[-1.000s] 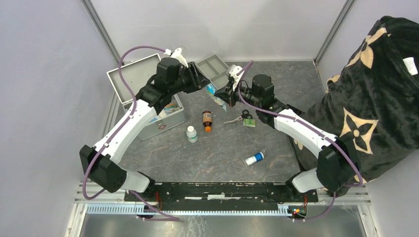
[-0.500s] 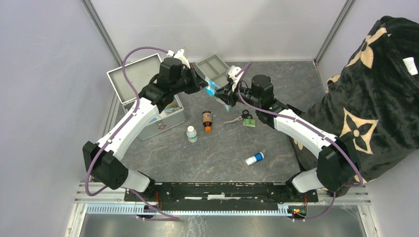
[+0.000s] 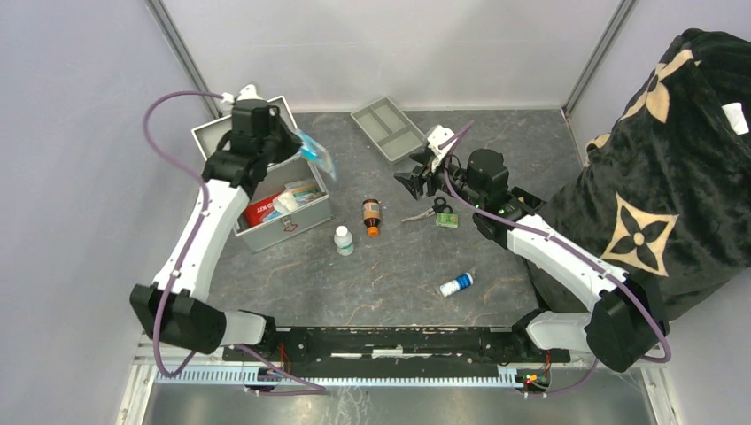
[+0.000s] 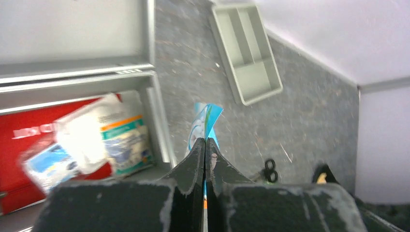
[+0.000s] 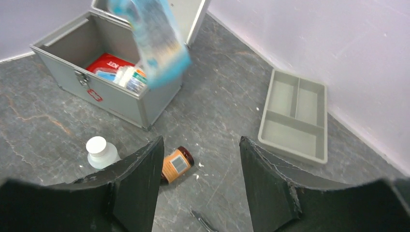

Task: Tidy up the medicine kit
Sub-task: Place the medical item at the medicine box.

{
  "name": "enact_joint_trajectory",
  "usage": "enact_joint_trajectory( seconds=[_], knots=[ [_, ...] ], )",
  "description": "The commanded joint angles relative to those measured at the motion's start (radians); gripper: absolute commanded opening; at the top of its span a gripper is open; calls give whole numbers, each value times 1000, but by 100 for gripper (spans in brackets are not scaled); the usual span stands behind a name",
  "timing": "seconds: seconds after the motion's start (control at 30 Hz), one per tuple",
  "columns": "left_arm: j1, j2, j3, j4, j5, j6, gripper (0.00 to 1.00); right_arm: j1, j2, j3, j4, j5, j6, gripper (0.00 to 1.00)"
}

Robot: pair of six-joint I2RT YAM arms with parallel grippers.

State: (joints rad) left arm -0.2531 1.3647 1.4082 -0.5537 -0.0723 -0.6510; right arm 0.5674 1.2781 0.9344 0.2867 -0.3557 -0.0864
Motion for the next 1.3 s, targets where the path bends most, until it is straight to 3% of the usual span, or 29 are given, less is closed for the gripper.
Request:
enact_joint_trajectory(
  seconds=[0.0, 0.13, 0.3, 0.47, 0.7, 0.9, 0.93, 0.97, 1.03, 1.07, 1.13, 1.27],
  knots=[
    [58, -129, -9, -58, -145, 71, 2, 0, -30, -44, -2, 139, -4, 65],
    [107, -163, -67, -109, -215, 80, 2, -6, -40, -84, -8, 212, 29, 67],
    [163, -167, -162, -57, -139, 65, 2, -10, -48, -106, -14, 213, 40, 68],
    [173, -126, -170, -40, -169, 83, 2, -15, -63, -116, -32, 225, 29, 68],
    [188, -72, -199, 57, -105, 95, 2, -26, -68, -129, -43, 229, 26, 69],
    [292, 46, -160, -141, -319, 46, 5, -29, -71, -131, -71, 253, 28, 69],
    [319, 63, -163, -171, -347, 36, 12, -29, -71, -129, -81, 264, 28, 70],
    [350, 74, -174, -191, -364, 28, 28, -30, -69, -129, -90, 275, 28, 70],
    [388, 69, -207, -200, -364, 11, 71, -33, -68, -126, -113, 316, 36, 71],
    [402, 52, -228, -185, -335, 9, 81, -33, -69, -124, -125, 342, 43, 71],
    [408, 4, -255, -145, -268, 4, 92, -34, -70, -125, -150, 437, 83, 71],
    [407, -53, -239, -103, -185, 19, 95, -45, -60, -112, -227, 548, 183, 71]
  ],
)
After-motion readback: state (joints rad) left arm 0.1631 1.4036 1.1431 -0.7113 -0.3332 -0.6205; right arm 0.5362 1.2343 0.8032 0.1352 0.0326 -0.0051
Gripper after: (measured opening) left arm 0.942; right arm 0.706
